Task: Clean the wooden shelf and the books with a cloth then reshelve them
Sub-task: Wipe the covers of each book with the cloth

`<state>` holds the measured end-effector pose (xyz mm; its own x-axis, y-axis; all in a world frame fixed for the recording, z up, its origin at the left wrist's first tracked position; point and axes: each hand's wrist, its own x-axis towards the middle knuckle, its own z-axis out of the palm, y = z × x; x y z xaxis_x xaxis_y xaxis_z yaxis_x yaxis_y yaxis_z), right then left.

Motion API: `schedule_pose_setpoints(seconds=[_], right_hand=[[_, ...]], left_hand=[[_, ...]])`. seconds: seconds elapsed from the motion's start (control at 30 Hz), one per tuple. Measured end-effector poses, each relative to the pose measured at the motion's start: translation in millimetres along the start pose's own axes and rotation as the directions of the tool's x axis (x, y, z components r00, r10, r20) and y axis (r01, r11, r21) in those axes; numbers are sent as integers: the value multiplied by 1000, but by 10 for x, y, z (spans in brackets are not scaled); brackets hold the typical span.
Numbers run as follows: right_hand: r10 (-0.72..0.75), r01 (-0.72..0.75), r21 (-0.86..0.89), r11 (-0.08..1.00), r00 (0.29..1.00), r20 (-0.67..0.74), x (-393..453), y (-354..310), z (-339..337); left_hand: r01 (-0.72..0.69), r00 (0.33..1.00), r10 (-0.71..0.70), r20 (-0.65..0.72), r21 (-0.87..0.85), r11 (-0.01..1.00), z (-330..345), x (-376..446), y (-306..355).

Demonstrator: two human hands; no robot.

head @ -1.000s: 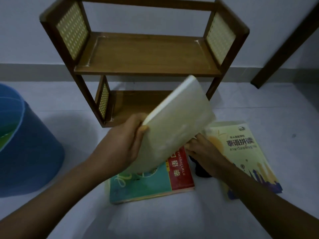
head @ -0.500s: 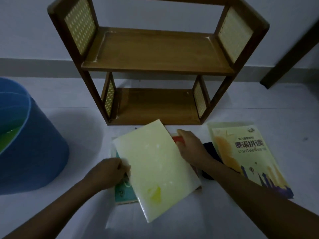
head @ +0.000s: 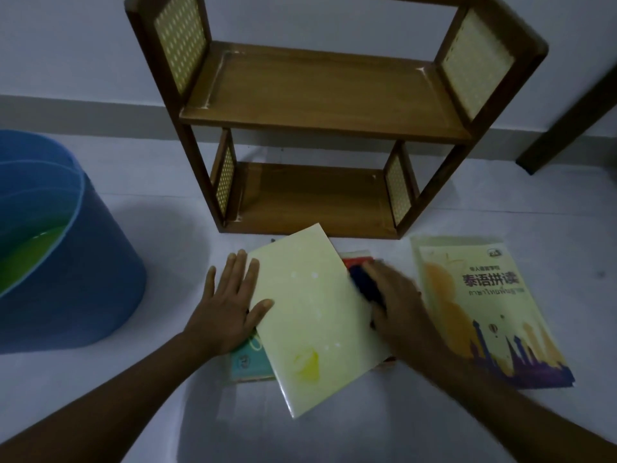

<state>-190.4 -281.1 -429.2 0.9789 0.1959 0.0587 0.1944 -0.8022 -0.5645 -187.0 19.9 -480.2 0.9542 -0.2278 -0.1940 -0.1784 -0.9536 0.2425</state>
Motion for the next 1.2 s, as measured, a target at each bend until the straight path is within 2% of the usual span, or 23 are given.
schedule_pose_setpoints(seconds=[0.07, 0.13, 0.2, 0.23, 0.27, 0.33, 0.4, 0.47, 0.5, 0.57, 0.63, 0.67, 0.7, 0.73, 0.77, 0.8, 0.83, 0.93, 1.03, 1.1, 1.13, 1.17, 1.2], right_hand=[[-192, 199, -74, 977, 976, 98, -372, -368, 333], [-494, 547, -175, 819, 826, 269, -668, -568, 563], [-587, 693, -165, 702, 694, 417, -580, -552, 574], [-590, 699, -199, 687, 696, 409, -425, -480, 556], [-536, 640, -233, 732, 753, 383, -248, -381, 532], [-309, 360, -324, 875, 930, 199, 66, -171, 486], [-124, 154, -354, 922, 987, 105, 101, -186, 517], [-166, 200, -391, 898, 979, 121, -146, -383, 643], [-276, 329, -364, 872, 942, 190, -309, -499, 696], [-484, 574, -245, 781, 805, 343, -435, -601, 689], [-577, 671, -235, 703, 732, 362, -152, -504, 537], [-549, 626, -275, 730, 776, 310, 23, -394, 497], [-433, 485, -316, 816, 874, 222, 222, -247, 428], [-239, 268, -337, 903, 963, 124, 380, -98, 358], [-47, 70, -338, 938, 996, 78, 487, 5, 324], [53, -34, -342, 939, 998, 46, 488, 39, 339], [37, -28, -349, 937, 999, 20, 398, 39, 400], [-191, 223, -336, 915, 974, 126, -327, -266, 646], [-470, 534, -219, 817, 836, 283, -804, -566, 652], [-570, 650, -184, 737, 744, 349, -526, -494, 576], [-562, 640, -213, 739, 758, 330, -291, -391, 550], [-496, 560, -265, 785, 824, 272, -2, -297, 502], [-344, 394, -328, 859, 917, 200, 296, -194, 449]], left_hand=[[6, 1000, -6, -5, -6, 1000, 6, -12, -18], [1, 1000, -1, -2, -9, 1000, 2, -6, -39], [-14, 1000, 14, 12, -4, 1000, -11, 20, -69], [-22, 999, 22, 30, -13, 1000, -13, 36, -93], [-31, 998, 33, 53, -42, 999, -16, 46, -117], [-37, 995, 52, 91, -164, 986, -19, 33, -169], [-19, 995, 47, 90, -284, 959, -38, -15, -202], [-16, 996, 39, 77, -281, 959, -73, -11, -201], [-26, 997, 42, 64, -231, 973, -80, 5, -194], [-51, 998, 55, 24, -131, 990, -92, 80, -188], [-55, 998, 57, 26, -77, 996, -106, 124, -192], [-59, 997, 62, 45, -60, 996, -93, 113, -188], [-65, 996, 68, 60, -47, 997, -80, 98, -180], [-65, 995, 68, 67, -42, 997, -58, 74, -177], [-57, 996, 59, 68, -38, 998, -53, 50, -192], [-46, 996, 48, 71, -38, 998, -52, 31, -211], [-37, 996, 40, 77, -39, 999, -52, 23, -236], [-17, 997, 25, 71, -114, 993, -94, 98, -235], [2, 998, 8, 56, -179, 984, -75, 162, -116], [-9, 999, 17, 52, -151, 989, -27, 144, -82], [-12, 998, 21, 62, -139, 990, -5, 128, -81], [-13, 997, 22, 71, -130, 991, 13, 108, -92], [-11, 997, 21, 75, -130, 991, 14, 94, -105]])
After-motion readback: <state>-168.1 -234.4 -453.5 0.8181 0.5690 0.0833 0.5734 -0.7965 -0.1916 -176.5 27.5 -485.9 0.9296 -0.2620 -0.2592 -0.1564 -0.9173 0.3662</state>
